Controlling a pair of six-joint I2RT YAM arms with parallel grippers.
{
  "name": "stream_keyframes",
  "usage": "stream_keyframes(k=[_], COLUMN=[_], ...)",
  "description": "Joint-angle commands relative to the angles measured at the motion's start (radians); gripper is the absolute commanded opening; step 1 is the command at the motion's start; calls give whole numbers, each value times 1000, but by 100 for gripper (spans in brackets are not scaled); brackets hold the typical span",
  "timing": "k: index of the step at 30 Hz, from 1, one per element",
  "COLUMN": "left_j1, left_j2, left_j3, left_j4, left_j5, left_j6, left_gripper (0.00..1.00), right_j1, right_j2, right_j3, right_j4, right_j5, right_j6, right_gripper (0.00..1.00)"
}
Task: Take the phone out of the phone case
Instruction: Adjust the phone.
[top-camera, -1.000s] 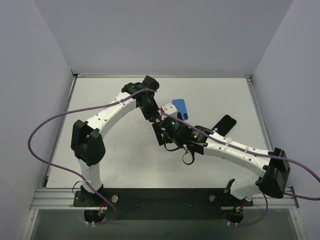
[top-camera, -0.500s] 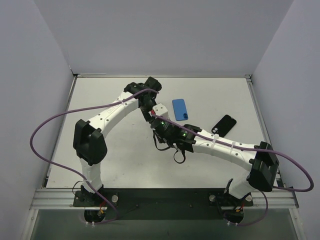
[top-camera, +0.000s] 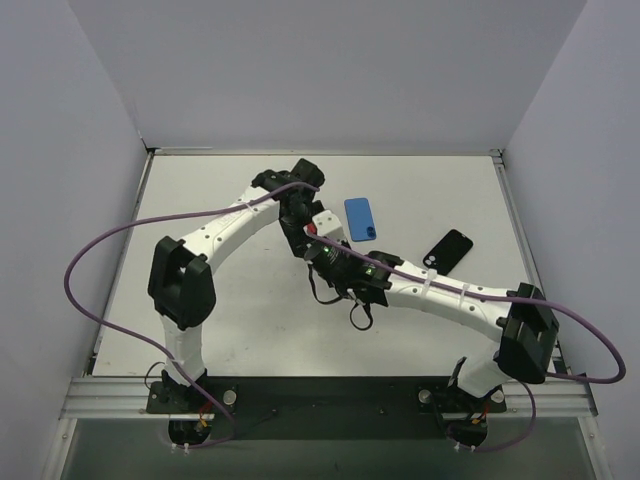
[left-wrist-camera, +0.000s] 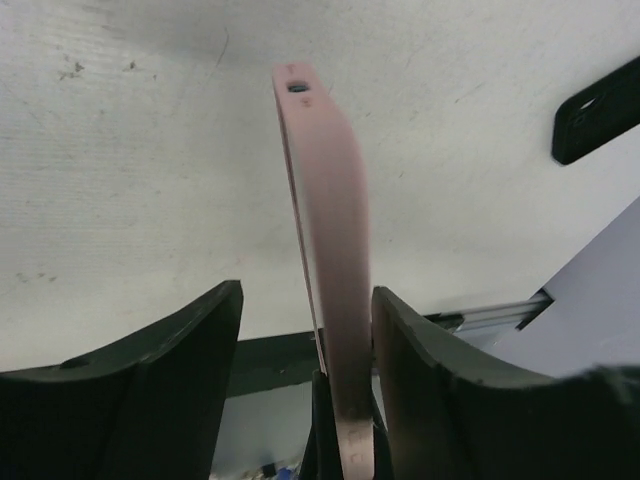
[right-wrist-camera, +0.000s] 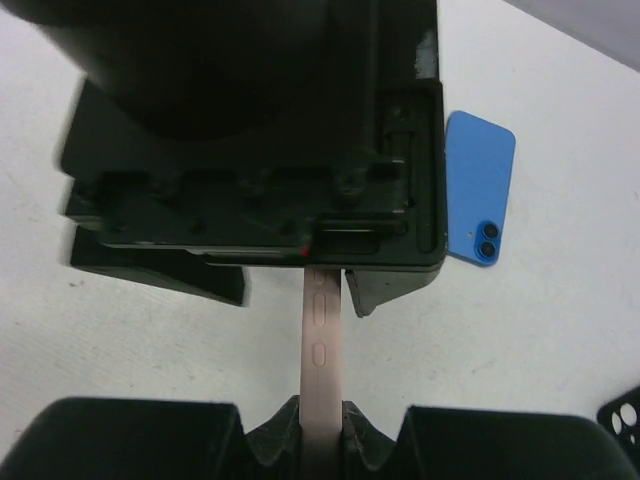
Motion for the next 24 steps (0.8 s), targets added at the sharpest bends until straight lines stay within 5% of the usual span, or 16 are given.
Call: stream_keyframes(k=[1, 10, 13, 16, 19, 24], left_j1=[-2, 81, 140, 194, 226, 222], left_j2=[-98, -325, -465, -596, -647, -641], left_j3=[-59, -378, -616, -815, -917, -976], left_j4=[130, 562, 868, 1121, 1296, 1425], left_j5=[71, 225, 314, 333, 384, 450], left_j6=[10, -6, -84, -177, -189, -198], left_gripper=[82, 88, 90, 92, 93, 95], right_j1=[-50, -312, -387, -488, -580, -642], right_j2=[-88, -200, -229, -290, -335, -347], right_j3=[-38, -157, -192, -305, -450, -588], right_j4=[7, 40, 67, 211, 545, 868], right_j5=[62, -329, -484, -741, -950, -1071], right_j6=[63, 227, 279, 365, 474, 724], right_gripper=[0, 0, 0, 0, 0, 0])
